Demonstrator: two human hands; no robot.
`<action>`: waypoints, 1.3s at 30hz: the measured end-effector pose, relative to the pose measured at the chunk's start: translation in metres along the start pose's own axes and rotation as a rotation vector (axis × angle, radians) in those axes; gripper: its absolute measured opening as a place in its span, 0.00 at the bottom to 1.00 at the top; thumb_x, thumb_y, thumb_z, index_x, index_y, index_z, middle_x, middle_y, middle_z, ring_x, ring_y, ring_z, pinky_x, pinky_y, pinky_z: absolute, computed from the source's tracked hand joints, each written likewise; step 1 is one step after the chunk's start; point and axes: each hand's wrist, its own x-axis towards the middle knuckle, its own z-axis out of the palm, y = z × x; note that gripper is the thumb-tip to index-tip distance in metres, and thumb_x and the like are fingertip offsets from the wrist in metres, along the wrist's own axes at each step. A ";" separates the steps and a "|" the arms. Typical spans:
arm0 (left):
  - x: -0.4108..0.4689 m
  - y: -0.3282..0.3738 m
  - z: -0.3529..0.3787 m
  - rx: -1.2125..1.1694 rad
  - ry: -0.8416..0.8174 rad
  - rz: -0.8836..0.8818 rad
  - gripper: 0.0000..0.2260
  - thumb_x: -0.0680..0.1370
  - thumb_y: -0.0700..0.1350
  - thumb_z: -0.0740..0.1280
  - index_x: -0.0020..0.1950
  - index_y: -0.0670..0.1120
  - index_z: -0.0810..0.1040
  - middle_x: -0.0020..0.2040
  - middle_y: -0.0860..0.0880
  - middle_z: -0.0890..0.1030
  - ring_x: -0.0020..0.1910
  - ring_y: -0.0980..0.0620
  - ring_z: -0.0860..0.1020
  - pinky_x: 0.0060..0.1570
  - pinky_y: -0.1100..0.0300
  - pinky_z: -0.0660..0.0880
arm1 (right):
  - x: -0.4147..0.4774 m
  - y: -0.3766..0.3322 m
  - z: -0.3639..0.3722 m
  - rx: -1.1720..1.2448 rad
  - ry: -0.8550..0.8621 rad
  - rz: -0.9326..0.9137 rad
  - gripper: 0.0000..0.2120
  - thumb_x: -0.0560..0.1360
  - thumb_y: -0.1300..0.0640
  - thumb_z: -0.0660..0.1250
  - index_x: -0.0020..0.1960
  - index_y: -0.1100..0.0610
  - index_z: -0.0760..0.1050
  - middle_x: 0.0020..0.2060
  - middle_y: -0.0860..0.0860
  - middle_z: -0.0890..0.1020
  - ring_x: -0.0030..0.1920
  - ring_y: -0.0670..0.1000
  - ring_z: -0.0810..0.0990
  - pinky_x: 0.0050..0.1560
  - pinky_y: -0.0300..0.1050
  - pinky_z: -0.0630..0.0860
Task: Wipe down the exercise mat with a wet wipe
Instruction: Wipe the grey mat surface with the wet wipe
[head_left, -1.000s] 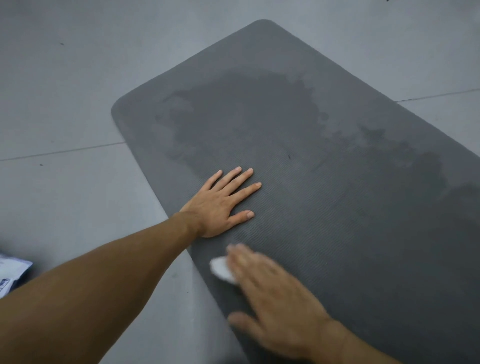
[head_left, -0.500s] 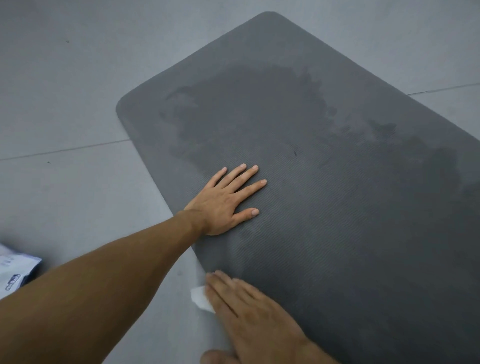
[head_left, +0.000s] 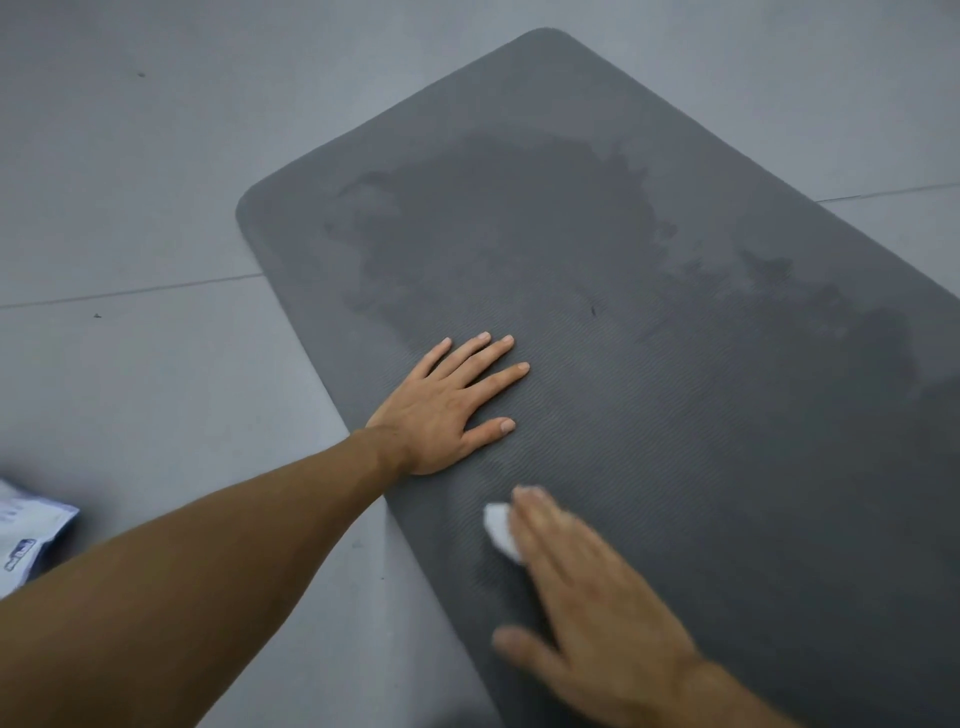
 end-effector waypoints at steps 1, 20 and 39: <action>-0.002 0.000 0.000 -0.008 0.008 -0.004 0.29 0.84 0.68 0.45 0.84 0.61 0.47 0.84 0.56 0.44 0.82 0.56 0.40 0.81 0.47 0.43 | -0.003 -0.013 0.006 -0.020 0.004 -0.072 0.42 0.79 0.29 0.55 0.80 0.59 0.63 0.81 0.54 0.62 0.81 0.51 0.59 0.74 0.45 0.66; -0.053 -0.024 -0.006 -0.080 0.012 -0.163 0.29 0.84 0.67 0.49 0.83 0.61 0.52 0.84 0.57 0.48 0.83 0.56 0.44 0.81 0.51 0.43 | 0.037 -0.052 0.015 0.067 -0.016 -0.056 0.46 0.79 0.27 0.45 0.84 0.58 0.42 0.83 0.51 0.41 0.82 0.48 0.39 0.81 0.47 0.50; -0.106 -0.032 0.001 -0.082 0.043 -0.291 0.26 0.85 0.61 0.47 0.84 0.58 0.53 0.84 0.56 0.48 0.83 0.56 0.44 0.81 0.52 0.43 | 0.059 -0.043 0.004 0.075 -0.012 -0.010 0.45 0.79 0.30 0.43 0.82 0.59 0.36 0.82 0.52 0.35 0.81 0.49 0.33 0.81 0.43 0.40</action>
